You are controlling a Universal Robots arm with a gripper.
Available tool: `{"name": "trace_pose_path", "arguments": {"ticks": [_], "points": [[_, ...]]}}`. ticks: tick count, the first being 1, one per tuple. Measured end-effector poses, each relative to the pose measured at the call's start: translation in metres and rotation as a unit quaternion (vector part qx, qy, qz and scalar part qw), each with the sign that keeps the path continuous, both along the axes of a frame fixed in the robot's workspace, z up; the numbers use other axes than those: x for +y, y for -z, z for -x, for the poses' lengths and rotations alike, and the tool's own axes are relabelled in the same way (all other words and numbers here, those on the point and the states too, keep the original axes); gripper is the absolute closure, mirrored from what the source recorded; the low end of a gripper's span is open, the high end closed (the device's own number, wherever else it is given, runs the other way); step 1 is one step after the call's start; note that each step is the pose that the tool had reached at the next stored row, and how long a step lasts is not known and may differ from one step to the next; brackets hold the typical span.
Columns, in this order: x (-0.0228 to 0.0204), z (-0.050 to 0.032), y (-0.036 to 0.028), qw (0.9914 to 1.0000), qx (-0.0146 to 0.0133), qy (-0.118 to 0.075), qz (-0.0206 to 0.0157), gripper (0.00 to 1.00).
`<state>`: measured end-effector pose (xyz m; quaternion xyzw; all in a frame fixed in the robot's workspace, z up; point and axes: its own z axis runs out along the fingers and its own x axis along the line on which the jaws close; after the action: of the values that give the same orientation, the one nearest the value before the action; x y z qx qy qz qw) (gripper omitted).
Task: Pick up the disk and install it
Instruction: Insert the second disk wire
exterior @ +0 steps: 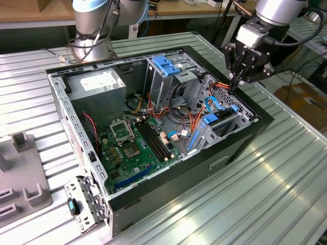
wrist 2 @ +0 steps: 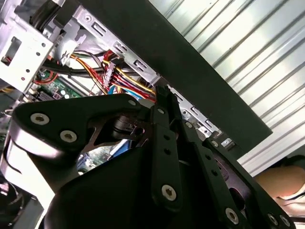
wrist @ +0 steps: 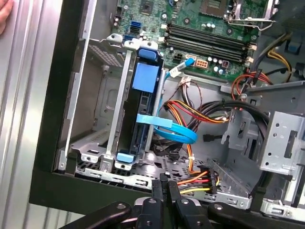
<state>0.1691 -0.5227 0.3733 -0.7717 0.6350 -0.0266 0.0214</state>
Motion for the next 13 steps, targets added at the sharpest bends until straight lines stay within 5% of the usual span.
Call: {"name": "trace_pose_path", "arguments": {"ticks": [4, 13], "points": [[0.0000, 0.0000, 0.0000, 0.99914, 0.0000, 0.041, 0.0000, 0.84], [0.0000, 0.0000, 0.0000, 0.99913, 0.0000, 0.042, 0.0000, 0.84]]}}
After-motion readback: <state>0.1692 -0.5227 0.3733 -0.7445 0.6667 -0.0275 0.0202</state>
